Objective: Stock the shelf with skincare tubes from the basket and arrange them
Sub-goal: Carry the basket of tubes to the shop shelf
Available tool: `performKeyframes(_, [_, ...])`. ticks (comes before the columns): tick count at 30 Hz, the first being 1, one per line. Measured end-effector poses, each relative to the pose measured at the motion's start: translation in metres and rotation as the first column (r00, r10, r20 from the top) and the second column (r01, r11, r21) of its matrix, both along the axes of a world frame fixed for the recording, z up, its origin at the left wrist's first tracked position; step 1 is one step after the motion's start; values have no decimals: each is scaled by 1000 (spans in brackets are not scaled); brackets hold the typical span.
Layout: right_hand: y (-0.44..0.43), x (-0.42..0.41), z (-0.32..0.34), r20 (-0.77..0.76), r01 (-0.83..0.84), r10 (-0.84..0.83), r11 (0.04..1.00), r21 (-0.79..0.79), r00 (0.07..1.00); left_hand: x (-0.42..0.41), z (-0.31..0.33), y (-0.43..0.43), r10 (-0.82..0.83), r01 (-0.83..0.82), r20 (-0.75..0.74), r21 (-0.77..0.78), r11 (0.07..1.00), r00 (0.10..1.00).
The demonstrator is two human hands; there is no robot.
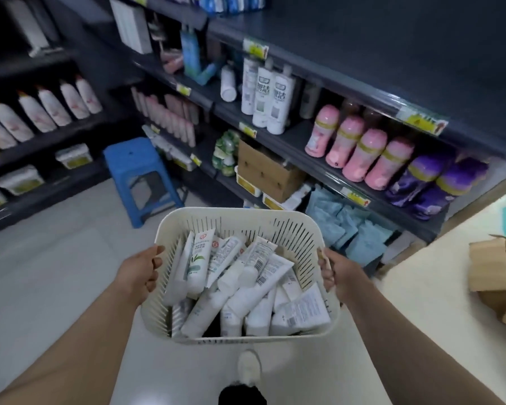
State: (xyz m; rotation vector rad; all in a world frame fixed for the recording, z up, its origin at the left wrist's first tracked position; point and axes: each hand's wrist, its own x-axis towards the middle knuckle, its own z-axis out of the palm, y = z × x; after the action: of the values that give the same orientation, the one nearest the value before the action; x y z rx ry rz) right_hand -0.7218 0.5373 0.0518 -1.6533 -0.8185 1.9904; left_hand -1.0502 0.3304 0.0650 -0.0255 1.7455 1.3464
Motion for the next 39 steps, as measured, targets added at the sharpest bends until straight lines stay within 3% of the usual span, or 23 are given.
performKeyframes(9, [108, -157, 9, 4, -229, 229, 973, 14, 973, -92, 3, 29, 268, -268, 4, 15, 963, 963])
performKeyframes(19, [174, -339, 12, 12, -408, 408, 913, -10, 913, -212, 5, 53, 445, -445, -2, -6, 896, 896])
performKeyframes(34, [240, -588, -1, -69, -416, 414, 909, -10, 908, -466, 15, 117, 457, -461, -59, -64, 885, 887])
performKeyframes(39, [270, -659, 1, -24, -429, 429, 903, 5, 903, -526, 10, 148, 470, -472, -48, -48, 881, 882])
